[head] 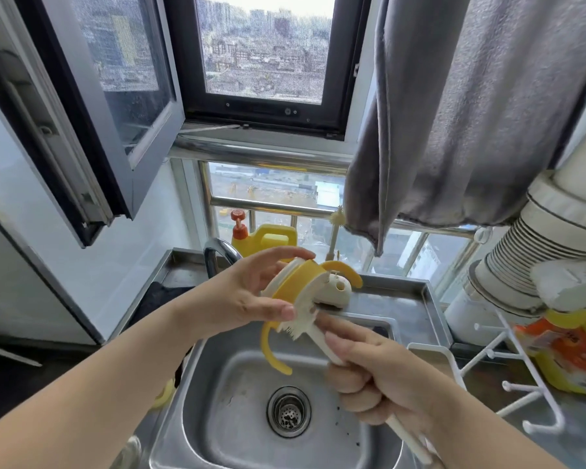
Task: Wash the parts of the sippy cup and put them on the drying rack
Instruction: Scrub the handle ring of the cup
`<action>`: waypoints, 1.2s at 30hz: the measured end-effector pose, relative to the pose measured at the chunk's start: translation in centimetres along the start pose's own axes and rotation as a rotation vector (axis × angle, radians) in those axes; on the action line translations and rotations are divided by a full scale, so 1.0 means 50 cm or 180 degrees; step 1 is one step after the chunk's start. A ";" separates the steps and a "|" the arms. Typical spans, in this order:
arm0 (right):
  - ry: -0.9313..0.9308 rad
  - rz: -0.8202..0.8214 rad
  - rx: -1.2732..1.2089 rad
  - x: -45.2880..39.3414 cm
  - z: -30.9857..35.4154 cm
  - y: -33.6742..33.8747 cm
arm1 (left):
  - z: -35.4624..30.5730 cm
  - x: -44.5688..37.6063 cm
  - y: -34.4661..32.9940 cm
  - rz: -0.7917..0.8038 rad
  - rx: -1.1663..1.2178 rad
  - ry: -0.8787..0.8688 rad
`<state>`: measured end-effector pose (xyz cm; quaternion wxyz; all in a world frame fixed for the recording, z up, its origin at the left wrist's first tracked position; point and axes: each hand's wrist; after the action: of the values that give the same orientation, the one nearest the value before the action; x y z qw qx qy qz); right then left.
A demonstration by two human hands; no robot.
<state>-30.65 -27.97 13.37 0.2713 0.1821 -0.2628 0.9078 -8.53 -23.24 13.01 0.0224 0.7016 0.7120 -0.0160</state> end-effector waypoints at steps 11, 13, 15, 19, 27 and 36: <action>0.0023 0.0213 -0.0167 -0.003 0.000 0.013 | -0.010 0.006 0.004 -0.0019 -0.0713 0.0018; 0.0068 -0.0103 0.0288 0.004 0.010 0.006 | -0.017 0.004 0.005 -0.0051 -0.1197 0.0198; 0.0134 -0.0336 0.0642 0.003 0.013 0.004 | -0.020 0.004 0.003 -0.0098 -0.1260 0.0380; 0.0173 -0.0602 0.0982 0.003 0.015 0.003 | -0.021 0.015 0.005 -0.0135 -0.0709 0.0806; 0.0249 -0.0661 0.1593 0.000 0.000 0.004 | -0.016 0.018 -0.006 -0.0212 0.0093 0.1091; 0.1652 -0.1037 0.4293 0.010 0.001 0.014 | -0.017 0.022 -0.011 -0.0210 -0.0371 0.0936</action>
<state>-31.44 -28.32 13.36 0.2852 0.1255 0.4550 0.8342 -9.10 -22.11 13.80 -0.0419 0.6701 0.7300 0.1276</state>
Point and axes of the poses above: each hand's wrist, its own x-axis away from the middle knuckle, its own y-axis out of the back of the hand, z = x × y, and after that the axes turned 11 degrees about -z, right-handed
